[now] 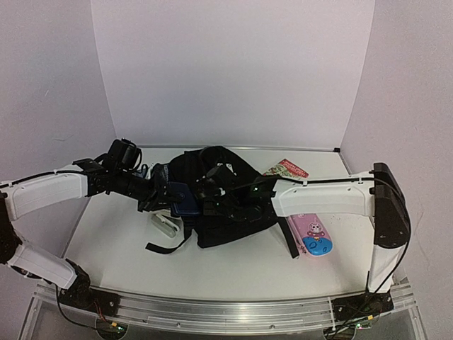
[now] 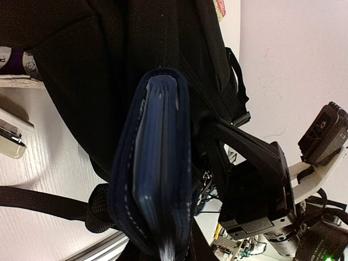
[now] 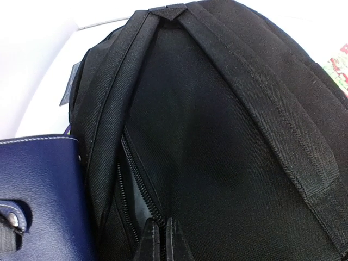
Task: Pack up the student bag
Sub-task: Place the stationery in the student bag.
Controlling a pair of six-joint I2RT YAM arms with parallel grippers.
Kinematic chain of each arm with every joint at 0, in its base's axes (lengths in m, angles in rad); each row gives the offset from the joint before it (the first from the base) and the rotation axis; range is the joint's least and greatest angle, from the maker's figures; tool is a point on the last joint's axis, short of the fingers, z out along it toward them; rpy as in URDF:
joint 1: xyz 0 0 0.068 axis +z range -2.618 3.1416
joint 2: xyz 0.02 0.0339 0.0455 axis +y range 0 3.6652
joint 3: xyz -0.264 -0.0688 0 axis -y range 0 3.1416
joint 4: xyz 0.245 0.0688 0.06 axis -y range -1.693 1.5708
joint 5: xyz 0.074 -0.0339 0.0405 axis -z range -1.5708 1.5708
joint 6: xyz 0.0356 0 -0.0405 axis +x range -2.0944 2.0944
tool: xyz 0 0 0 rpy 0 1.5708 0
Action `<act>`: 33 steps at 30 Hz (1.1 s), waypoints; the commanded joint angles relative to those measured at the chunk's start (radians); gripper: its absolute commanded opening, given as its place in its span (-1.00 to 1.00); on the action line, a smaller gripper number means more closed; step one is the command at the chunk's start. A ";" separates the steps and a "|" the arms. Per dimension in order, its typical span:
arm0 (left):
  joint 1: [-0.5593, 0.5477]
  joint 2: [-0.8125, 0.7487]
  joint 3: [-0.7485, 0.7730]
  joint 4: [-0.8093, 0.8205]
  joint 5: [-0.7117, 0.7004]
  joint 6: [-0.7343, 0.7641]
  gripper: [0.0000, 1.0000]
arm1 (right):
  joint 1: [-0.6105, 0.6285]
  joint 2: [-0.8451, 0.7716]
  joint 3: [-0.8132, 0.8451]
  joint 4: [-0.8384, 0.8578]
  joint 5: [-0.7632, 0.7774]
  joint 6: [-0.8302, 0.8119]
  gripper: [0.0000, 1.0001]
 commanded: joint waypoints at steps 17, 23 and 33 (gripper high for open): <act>-0.019 0.182 0.114 0.083 0.256 -0.051 -0.99 | -0.003 -0.126 -0.069 0.217 -0.035 -0.049 -1.00; -0.020 0.206 0.128 0.024 0.321 -0.074 -1.00 | -0.003 -0.130 -0.075 0.222 0.030 -0.032 -1.00; -0.019 0.197 0.074 0.033 0.438 -0.166 -1.00 | 0.000 -0.101 -0.071 0.274 0.072 -0.007 -1.00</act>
